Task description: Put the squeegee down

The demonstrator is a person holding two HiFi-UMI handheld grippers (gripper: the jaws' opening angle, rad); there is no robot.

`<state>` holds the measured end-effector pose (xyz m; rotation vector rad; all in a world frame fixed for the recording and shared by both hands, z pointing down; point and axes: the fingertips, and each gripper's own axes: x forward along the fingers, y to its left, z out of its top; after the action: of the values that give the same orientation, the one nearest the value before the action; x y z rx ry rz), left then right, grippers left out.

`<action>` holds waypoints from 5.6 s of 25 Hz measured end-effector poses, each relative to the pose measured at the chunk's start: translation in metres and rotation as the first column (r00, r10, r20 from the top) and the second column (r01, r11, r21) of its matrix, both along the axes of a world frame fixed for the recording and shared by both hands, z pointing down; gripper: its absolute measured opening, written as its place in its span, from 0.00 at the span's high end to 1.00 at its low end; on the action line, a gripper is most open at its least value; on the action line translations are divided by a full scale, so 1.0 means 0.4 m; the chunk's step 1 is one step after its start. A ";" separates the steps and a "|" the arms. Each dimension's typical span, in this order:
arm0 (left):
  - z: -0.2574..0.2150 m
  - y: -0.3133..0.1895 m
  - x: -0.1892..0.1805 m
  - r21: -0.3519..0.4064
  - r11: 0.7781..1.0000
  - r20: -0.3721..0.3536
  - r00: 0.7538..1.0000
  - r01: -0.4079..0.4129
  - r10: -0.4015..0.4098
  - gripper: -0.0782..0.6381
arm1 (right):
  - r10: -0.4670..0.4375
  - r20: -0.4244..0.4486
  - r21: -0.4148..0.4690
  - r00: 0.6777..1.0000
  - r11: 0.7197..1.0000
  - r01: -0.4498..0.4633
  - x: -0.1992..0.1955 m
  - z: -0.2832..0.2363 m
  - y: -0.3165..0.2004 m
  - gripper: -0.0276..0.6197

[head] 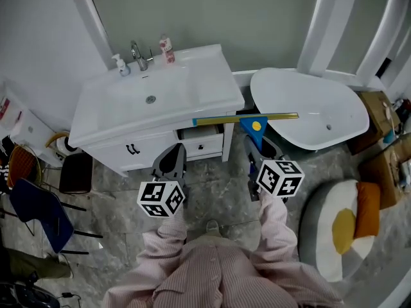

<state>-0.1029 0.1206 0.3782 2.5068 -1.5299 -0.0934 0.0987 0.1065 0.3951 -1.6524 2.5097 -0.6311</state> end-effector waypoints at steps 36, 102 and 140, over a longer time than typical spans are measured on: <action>0.078 -0.596 -0.067 -0.082 0.995 -0.023 0.998 0.054 -0.056 0.89 | -0.044 0.015 -0.102 0.999 0.994 0.045 -0.067 0.086 -0.638 0.77; 0.468 -1.403 -0.025 -0.497 0.868 -0.130 0.988 0.013 -0.088 0.89 | -0.238 -0.328 -0.568 0.914 0.823 0.011 -0.187 0.528 -1.479 0.77; 0.438 -1.361 0.012 -0.477 0.877 -0.157 0.987 -0.051 -0.028 0.89 | -0.130 -0.455 -0.432 0.881 0.897 -0.091 -0.170 0.473 -1.460 0.68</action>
<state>-0.0981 -0.4239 0.5533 2.0596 -1.2817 0.0800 0.0307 -0.4777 0.5844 -2.1689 2.8748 -0.9658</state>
